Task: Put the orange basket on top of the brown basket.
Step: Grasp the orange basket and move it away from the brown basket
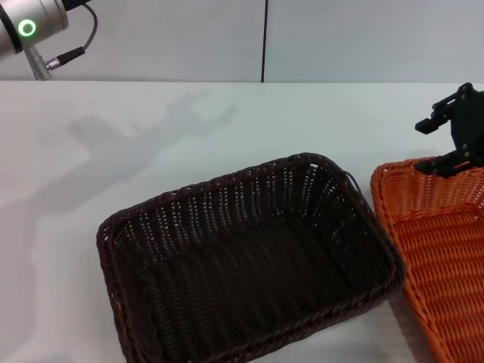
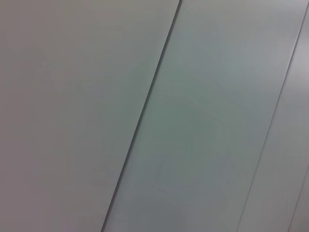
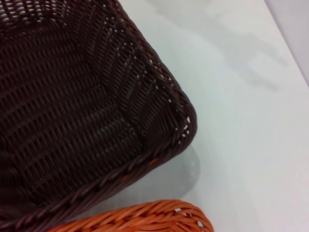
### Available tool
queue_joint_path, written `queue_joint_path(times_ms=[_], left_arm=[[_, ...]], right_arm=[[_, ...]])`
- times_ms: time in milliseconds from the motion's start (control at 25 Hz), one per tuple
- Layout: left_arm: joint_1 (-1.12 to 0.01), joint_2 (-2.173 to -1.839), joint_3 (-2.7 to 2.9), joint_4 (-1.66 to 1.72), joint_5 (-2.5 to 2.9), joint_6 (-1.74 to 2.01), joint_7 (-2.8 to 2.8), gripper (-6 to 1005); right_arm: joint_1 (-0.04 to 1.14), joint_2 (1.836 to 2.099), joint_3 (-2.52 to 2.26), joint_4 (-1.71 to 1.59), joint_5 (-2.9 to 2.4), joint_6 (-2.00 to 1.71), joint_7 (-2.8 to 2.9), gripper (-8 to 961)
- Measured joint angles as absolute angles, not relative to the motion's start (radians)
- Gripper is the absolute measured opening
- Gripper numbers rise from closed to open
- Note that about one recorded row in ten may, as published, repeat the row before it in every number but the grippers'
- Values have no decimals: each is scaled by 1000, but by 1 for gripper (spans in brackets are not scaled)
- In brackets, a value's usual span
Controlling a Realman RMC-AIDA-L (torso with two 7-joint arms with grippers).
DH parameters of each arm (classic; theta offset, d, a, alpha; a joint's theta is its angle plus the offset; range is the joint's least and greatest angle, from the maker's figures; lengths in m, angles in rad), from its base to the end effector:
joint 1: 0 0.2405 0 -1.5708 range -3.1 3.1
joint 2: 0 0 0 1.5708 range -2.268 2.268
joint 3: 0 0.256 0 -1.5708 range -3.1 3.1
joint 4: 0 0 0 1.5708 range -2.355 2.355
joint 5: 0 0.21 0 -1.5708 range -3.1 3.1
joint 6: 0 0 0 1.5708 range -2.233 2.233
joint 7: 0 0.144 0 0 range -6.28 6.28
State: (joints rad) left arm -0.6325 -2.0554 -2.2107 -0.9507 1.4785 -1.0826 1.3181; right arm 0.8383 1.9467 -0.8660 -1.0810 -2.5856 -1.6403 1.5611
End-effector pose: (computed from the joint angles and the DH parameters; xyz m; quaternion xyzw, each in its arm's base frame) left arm -0.1500 0.4351 0.0836 -0.8221 -0.2663 -0.4169 0.2818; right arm 0.1855 0.4154 0.0905 -0.9779 -0.0067 -0.1442 0.1511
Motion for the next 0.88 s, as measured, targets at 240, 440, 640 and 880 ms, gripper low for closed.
queue_joint_path(times_ms=[240,440,640,880], left_arm=[[-640,-2054,-2212,-948,1478,-1060,1319,861],[-642,-2053,-2212,-946,1479,-1053,1319,861],[-644,-2053,-2212,-938,1479,-1046,1315,861],[-652,-2053,-2212,-932,1479,-1032,1312,861]], right_arm=[[833,1941,-869,-1054,-2623,-1609,1558,642],[834,1939,-870,-1013,-2639,-1555,1548,674],[842,1941,-898,-939,-2656,-1462,1531,658],[867,1945,-940,-844,-2659,-1382,1507,639]])
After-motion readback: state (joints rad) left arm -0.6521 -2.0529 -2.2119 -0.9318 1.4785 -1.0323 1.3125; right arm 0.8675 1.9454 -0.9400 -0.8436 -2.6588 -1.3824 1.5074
